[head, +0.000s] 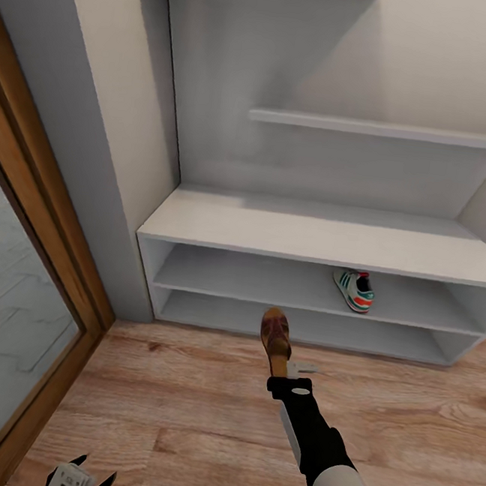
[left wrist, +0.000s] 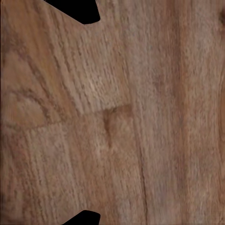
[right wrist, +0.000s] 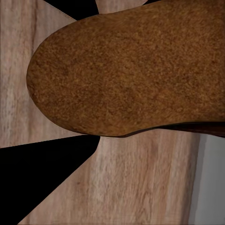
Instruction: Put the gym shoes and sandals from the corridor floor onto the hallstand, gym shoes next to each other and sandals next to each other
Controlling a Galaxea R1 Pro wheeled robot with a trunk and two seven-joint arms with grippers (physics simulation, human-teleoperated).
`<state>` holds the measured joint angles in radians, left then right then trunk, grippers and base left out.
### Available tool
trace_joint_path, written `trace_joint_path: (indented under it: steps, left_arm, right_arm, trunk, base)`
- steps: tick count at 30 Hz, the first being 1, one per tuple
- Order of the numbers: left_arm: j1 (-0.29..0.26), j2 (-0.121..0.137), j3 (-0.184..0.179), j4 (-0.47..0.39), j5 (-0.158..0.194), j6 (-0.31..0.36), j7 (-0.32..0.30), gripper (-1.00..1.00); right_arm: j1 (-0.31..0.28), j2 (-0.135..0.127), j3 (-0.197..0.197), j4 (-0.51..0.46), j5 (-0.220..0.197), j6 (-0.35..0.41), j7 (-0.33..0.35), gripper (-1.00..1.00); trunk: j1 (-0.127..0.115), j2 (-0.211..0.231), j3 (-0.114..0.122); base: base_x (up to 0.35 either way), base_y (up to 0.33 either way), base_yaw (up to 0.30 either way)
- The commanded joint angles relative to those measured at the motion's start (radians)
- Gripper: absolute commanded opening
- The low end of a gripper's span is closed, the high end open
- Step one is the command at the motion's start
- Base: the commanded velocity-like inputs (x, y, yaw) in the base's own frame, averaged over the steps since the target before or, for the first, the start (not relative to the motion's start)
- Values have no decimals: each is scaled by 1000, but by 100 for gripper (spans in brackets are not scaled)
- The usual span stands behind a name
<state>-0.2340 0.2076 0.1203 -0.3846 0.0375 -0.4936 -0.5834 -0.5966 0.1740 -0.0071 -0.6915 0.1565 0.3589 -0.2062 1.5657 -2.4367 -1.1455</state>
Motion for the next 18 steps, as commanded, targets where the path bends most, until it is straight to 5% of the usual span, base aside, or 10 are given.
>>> trace_joint_path:
  steps: [1,8,18]
  left_arm:
    - [-1,0,5,1,4,1,-10,100]
    - [-1,1,5,1,4,1,-10,100]
    - [-1,0,5,1,4,2,-10,100]
  right_arm:
    - [0,0,-1,-2,7,8,-1,-100]
    - [0,0,-1,-2,8,8,-1,-100]
    - [0,0,0,-8,7,9,-5,-100]
  trunk:
    - [0,0,-2]
    - [0,0,-10]
    - [0,0,-11]
  base:
    - [0,0,179]
    - [0,0,154]
    - [61,0,13]
